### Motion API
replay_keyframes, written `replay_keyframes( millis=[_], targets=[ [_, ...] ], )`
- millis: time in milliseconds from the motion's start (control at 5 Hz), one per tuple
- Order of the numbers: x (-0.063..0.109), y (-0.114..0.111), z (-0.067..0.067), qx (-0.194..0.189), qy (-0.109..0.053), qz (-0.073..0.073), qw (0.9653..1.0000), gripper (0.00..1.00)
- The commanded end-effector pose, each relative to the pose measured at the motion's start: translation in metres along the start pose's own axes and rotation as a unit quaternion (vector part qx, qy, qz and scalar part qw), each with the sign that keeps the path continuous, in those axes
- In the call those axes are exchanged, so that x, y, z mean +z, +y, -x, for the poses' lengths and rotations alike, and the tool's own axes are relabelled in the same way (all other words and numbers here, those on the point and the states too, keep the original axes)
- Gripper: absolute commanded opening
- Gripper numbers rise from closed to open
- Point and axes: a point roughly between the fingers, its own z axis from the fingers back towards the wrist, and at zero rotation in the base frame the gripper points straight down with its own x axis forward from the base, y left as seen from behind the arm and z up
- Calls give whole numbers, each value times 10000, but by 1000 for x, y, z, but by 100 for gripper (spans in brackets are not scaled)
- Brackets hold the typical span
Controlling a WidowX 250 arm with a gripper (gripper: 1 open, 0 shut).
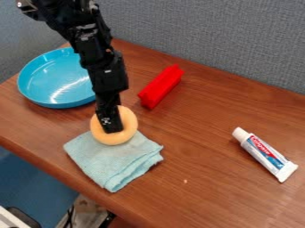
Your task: Put the yellow ball on the blue plate
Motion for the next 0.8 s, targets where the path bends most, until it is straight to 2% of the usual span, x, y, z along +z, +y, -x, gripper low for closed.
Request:
replay_keyframes(
  millis=[0,600],
  targets=[
    [-29,1,4,-89,55,219,9997,0],
    [-30,3,5,-118,32,229,9997,0]
  ],
)
